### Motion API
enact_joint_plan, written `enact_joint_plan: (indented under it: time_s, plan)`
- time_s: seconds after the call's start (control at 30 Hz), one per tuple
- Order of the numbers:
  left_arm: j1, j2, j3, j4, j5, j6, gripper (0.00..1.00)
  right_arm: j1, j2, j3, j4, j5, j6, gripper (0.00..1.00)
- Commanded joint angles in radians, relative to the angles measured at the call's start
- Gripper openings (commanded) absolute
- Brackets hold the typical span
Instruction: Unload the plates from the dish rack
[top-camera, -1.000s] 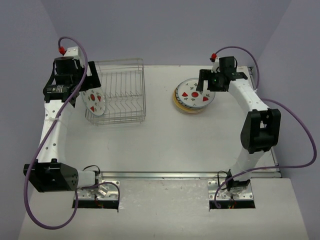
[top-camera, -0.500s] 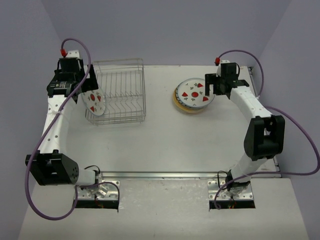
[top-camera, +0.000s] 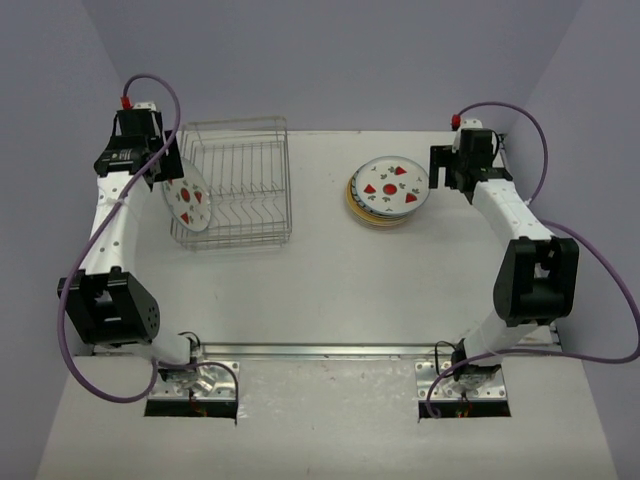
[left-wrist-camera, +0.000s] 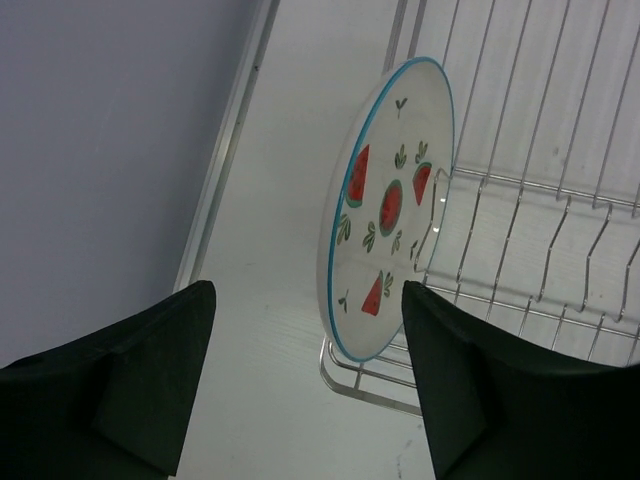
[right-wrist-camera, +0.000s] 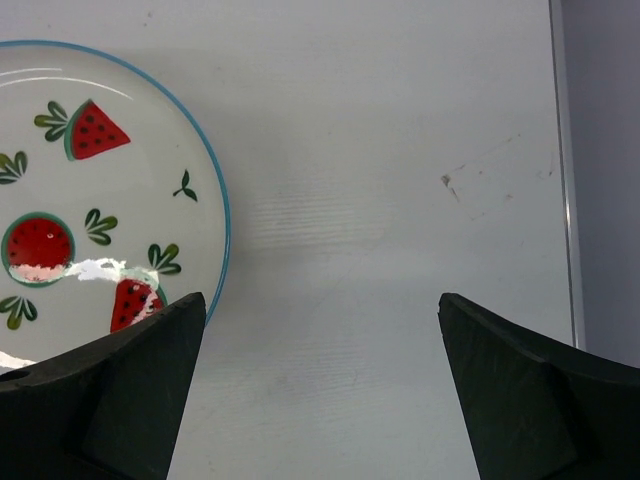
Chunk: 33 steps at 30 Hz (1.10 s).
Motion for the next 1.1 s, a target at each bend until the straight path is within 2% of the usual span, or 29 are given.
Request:
enact_joint_plan:
  time_s: [0.0, 0.1, 0.2, 0.47, 0.57, 0.77, 0.97, 1.07]
  plan:
    - [0.067, 0.094, 0.092, -0.005, 0.108, 0.029, 0.66, 0.003, -0.042, -0.005, 0.044, 0.003, -0.020, 0.99]
    - [0.118, 0.178, 0.148, -0.063, 0.293, 0.026, 0.61, -0.032, -0.040, -0.006, 0.041, -0.003, -0.018, 0.99]
    - [0.134, 0.211, 0.145, -0.061, 0.417, 0.047, 0.53, -0.038, -0.047, -0.017, 0.037, -0.016, -0.014, 0.99]
    - [0.135, 0.209, 0.085, 0.001, 0.600, 0.071, 0.47, -0.037, -0.080, -0.020, -0.011, -0.139, 0.034, 0.99]
    - [0.135, 0.222, 0.072, 0.019, 0.603, 0.071, 0.43, -0.030, -0.099, -0.033, -0.025, -0.187, 0.046, 0.99]
    - [0.135, 0.236, 0.035, 0.037, 0.578, 0.073, 0.27, -0.017, -0.137, -0.045, -0.056, -0.267, 0.066, 0.99]
    - [0.135, 0.237, 0.037, 0.036, 0.528, 0.074, 0.00, -0.006, -0.156, -0.040, -0.080, -0.321, 0.089, 0.99]
    - [0.135, 0.227, 0.073, 0.028, 0.476, 0.079, 0.00, -0.001, -0.173, -0.040, -0.089, -0.341, 0.098, 0.99]
